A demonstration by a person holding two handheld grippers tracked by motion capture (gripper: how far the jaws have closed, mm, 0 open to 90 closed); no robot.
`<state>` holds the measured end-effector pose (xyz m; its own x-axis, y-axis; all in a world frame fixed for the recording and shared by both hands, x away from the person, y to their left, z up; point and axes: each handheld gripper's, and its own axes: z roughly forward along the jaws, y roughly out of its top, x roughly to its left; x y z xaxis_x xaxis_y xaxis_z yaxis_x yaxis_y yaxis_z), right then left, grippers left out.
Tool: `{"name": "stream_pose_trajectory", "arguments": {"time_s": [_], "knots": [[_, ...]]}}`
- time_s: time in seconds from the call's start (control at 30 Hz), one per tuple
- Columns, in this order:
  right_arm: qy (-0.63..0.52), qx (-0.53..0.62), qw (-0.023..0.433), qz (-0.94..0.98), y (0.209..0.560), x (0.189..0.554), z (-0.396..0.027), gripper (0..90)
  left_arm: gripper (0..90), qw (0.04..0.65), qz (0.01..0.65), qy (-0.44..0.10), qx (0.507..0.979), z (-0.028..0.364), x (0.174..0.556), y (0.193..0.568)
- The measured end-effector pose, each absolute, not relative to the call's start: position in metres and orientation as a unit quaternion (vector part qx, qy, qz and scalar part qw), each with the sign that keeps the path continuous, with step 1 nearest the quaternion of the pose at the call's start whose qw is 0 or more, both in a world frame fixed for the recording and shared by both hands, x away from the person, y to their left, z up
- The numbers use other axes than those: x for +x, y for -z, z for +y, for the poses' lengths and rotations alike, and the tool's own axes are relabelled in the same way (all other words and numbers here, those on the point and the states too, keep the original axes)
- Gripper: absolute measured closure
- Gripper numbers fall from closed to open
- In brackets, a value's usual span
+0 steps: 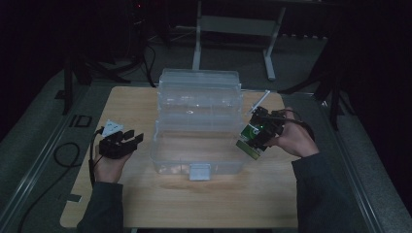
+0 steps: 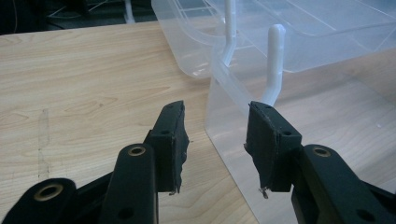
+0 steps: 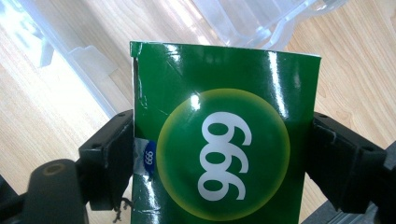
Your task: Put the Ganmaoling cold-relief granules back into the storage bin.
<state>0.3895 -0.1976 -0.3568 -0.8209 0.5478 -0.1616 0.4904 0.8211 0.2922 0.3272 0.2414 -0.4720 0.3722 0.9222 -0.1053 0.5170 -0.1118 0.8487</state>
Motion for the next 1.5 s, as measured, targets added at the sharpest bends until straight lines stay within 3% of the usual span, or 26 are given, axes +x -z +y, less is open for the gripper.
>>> {"name": "stream_pose_trajectory", "arguments": {"time_s": [1.5], "knots": [[-0.127,0.145,0.094,0.977,0.357,0.387,-0.170,17.5,57.1,0.432,0.508,-0.234,0.708,0.240,0.328,0.473]]}}
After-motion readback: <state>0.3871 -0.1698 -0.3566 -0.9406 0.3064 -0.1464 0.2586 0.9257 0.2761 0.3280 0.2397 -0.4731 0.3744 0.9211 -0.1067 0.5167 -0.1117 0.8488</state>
